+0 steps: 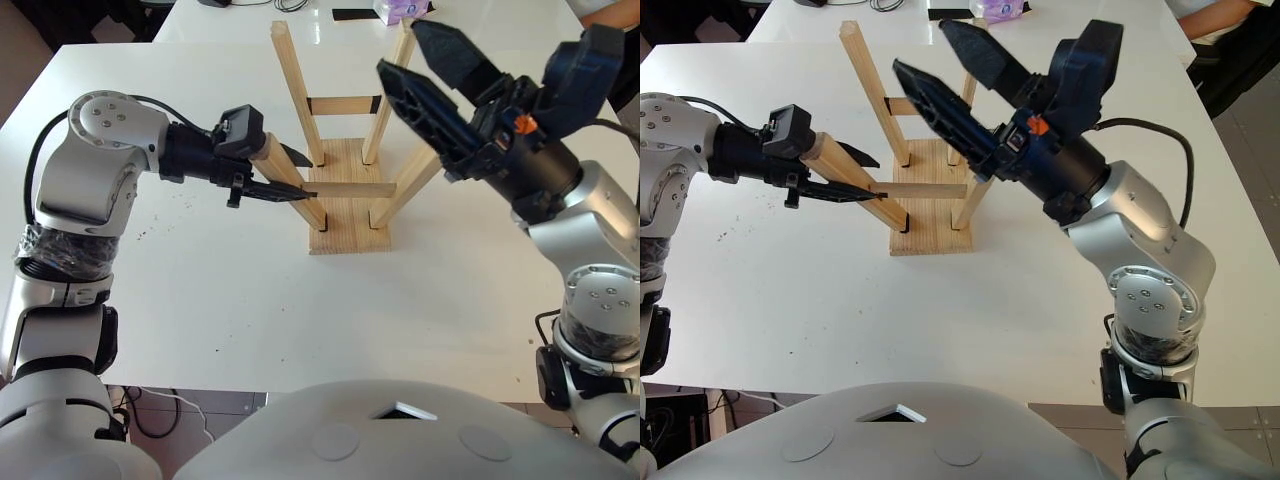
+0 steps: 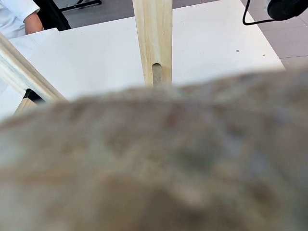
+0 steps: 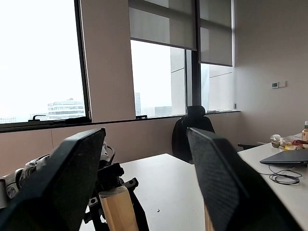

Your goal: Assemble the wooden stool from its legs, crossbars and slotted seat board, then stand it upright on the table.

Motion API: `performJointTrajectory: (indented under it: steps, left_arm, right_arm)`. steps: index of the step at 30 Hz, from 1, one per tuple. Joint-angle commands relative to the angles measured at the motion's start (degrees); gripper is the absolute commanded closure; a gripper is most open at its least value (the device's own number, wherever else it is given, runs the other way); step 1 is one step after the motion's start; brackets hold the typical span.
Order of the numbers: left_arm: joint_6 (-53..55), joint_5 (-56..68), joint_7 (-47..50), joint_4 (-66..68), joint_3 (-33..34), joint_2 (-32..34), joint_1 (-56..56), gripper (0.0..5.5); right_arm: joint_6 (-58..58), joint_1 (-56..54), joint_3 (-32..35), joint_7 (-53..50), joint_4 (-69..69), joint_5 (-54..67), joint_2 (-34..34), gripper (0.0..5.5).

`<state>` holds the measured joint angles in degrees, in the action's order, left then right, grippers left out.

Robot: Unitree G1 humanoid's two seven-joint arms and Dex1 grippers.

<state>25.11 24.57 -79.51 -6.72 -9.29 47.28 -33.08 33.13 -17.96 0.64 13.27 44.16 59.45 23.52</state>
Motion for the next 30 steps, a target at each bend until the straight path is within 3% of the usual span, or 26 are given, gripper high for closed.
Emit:
performJointTrajectory:
  steps: [1, 10, 18, 24, 30]
  left_arm:
    - [1.5, -0.3, 2.6, -2.9, 1.1, 0.4, 1.0, 3.46]
    - [8.8, 2.0, 10.1, -11.1, 3.5, -0.2, 5.7, 3.46]
    - [13.5, 3.6, 16.4, -16.9, 4.8, -0.1, 10.3, 3.46]
    - [14.3, 2.9, 17.8, -16.6, 3.3, -0.2, 8.9, 3.46]
    - [17.6, 5.0, 20.3, -20.4, 2.4, -1.4, 7.7, 3.46]
  right_arm:
    - [2.1, -2.9, -3.9, -5.4, 1.0, -4.8, -1.8, 2.35]
    - [12.2, -0.8, -16.6, -21.4, 3.2, -21.5, -5.2, 3.55]
    - [17.6, 4.2, -29.5, -22.3, 3.0, -35.2, -2.7, 4.74]
    - [19.8, 8.3, -30.8, -20.1, 0.4, -40.1, -1.0, 5.5]
    - [17.4, 6.0, -27.7, -16.0, 0.5, -41.5, -3.7, 5.5]
